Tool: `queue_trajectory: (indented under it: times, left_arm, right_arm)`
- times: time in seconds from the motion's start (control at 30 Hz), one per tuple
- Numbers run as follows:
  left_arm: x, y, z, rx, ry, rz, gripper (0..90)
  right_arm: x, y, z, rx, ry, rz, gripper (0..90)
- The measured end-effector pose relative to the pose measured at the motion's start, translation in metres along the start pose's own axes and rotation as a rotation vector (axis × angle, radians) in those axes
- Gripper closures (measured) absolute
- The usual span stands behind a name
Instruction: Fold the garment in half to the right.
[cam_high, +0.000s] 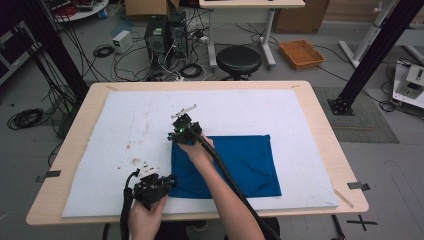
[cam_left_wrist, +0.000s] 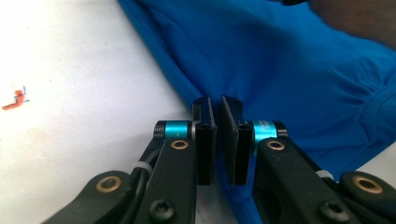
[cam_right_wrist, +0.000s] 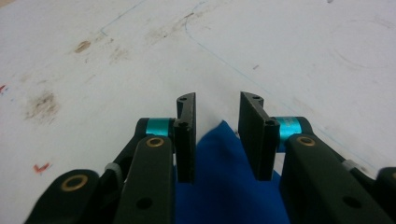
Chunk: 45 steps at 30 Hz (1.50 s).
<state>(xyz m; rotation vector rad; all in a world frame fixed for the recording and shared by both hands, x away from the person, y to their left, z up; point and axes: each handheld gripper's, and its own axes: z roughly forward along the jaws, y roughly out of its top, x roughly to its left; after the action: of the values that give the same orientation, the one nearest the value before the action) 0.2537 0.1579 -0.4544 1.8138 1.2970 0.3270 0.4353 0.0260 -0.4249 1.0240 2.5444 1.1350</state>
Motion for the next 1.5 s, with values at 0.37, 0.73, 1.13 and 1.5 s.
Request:
queue_trajectory:
  times: [0.37, 0.73, 1.13, 1.5]
  left_arm:
    - [0.002, 0.000, 0.000, 0.003, -0.014, -0.009, 83.9]
    - [0.000, 0.007, -0.008, -0.019, -0.047, -0.015, 86.0]
    - [-0.047, 0.040, -0.015, -0.067, -0.146, 0.076, 86.3]
    - [-0.112, 0.065, 0.032, -0.030, -0.277, 0.138, 86.3]
  right_arm:
    - [0.004, -0.001, 0.017, 0.069, -0.066, -0.052, 86.3]
    - [-0.004, 0.004, -0.013, -0.038, -0.012, -0.023, 87.6]
    - [-0.040, -0.003, -0.081, -0.161, 0.066, 0.049, 87.5]
    - [-0.091, -0.035, -0.143, -0.191, 0.020, 0.079, 87.6]
